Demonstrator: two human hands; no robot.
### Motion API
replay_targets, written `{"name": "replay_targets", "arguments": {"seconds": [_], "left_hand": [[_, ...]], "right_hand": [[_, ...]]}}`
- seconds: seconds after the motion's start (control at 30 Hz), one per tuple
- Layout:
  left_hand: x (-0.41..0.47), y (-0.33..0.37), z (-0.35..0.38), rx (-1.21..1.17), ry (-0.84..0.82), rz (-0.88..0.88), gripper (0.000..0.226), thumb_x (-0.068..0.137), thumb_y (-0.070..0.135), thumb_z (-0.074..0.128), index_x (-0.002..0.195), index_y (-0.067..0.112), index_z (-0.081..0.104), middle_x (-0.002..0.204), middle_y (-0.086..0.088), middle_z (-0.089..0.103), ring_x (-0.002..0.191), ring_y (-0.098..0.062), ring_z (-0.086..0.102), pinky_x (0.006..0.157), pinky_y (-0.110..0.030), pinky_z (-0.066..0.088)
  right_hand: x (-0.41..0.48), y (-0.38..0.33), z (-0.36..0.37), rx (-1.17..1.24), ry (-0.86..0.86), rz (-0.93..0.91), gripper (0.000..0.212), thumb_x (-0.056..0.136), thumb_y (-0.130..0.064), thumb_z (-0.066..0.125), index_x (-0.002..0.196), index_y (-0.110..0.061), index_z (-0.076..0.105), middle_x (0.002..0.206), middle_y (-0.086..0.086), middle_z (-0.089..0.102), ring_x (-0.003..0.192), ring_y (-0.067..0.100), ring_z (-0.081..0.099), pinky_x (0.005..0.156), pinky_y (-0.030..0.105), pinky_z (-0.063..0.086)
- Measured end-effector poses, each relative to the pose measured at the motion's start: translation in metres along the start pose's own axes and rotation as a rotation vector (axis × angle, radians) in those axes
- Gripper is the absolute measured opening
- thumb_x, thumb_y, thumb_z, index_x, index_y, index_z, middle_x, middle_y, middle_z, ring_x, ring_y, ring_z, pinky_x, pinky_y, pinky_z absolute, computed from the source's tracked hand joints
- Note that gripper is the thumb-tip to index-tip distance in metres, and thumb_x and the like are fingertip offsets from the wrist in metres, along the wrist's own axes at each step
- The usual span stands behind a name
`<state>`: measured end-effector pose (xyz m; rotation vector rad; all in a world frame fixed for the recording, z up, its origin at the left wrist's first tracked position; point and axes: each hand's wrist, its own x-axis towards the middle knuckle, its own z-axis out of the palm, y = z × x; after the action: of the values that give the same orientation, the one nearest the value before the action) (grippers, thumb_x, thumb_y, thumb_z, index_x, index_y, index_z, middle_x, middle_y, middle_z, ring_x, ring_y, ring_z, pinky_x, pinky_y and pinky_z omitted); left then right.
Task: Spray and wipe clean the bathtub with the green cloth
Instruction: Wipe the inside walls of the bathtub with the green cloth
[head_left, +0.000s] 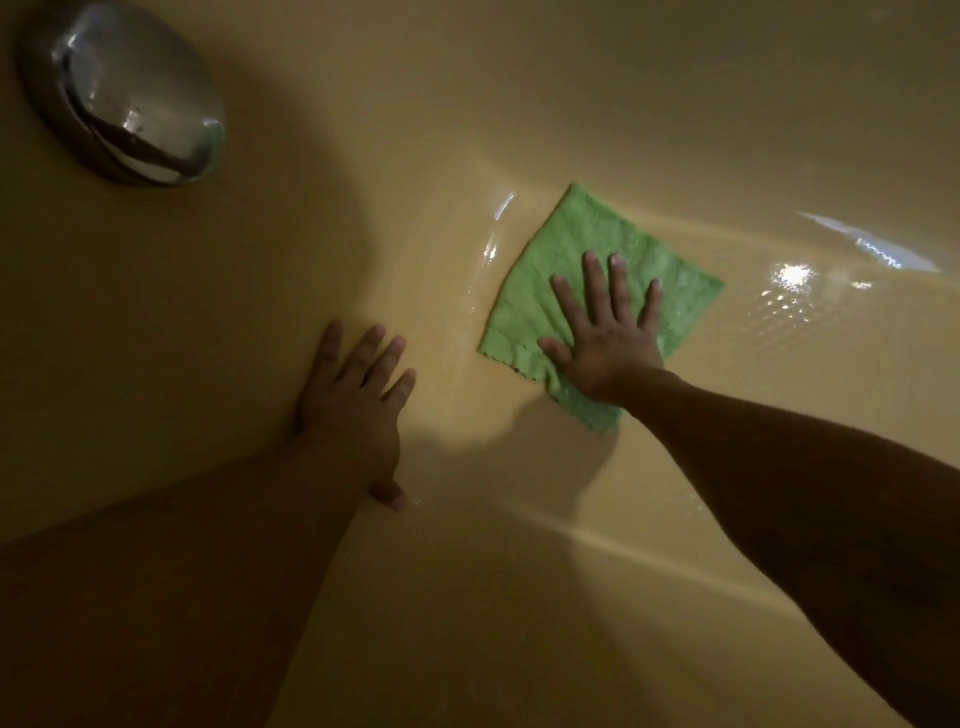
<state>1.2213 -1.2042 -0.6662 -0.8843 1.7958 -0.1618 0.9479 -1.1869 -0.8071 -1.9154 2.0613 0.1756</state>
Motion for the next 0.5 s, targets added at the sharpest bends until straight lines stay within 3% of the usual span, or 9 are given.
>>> {"name": "replay_targets", "arguments": {"seconds": [0.1,0.23,0.33,0.5], "left_hand": [[0.000,-0.001,0.000,0.006,0.020,-0.008,0.150,0.059,0.102,0.051,0.163,0.017,-0.016,0.167,-0.013,-0.031,0.154,-0.035,-0.029,0.117,-0.068,-0.021],[-0.003,-0.005,-0.006,0.045,0.035,-0.057,0.158,0.056,0.103,0.053,0.162,0.007,-0.016,0.167,-0.018,-0.028,0.155,-0.035,-0.025,0.114,-0.069,-0.022],[-0.008,-0.008,-0.010,0.054,0.036,-0.053,0.152,0.060,0.102,0.051,0.163,0.010,-0.013,0.167,-0.018,-0.027,0.155,-0.037,-0.025,0.114,-0.071,-0.021],[-0.024,-0.016,-0.018,0.080,-0.027,-0.015,0.133,0.070,0.096,0.051,0.166,0.020,-0.001,0.171,-0.013,-0.018,0.157,-0.036,-0.020,0.114,-0.074,-0.018]], "right_hand": [[0.008,-0.032,0.001,0.014,-0.014,0.019,0.077,0.097,-0.072,0.005,0.157,-0.033,-0.025,0.158,0.010,-0.043,0.146,0.035,-0.040,0.114,0.072,-0.016],[-0.008,-0.068,0.006,0.057,-0.088,-0.124,0.076,0.097,-0.071,0.003,0.158,-0.033,-0.021,0.161,0.010,-0.039,0.147,0.034,-0.038,0.114,0.071,-0.015],[-0.034,-0.096,0.013,0.059,-0.144,-0.264,0.077,0.098,-0.072,0.006,0.159,-0.032,-0.019,0.162,0.010,-0.037,0.149,0.033,-0.035,0.116,0.069,-0.012],[-0.086,-0.120,0.023,0.149,-0.201,-0.436,0.069,0.102,-0.066,0.008,0.159,-0.037,-0.016,0.165,0.005,-0.030,0.152,0.027,-0.030,0.118,0.063,-0.018]]}}
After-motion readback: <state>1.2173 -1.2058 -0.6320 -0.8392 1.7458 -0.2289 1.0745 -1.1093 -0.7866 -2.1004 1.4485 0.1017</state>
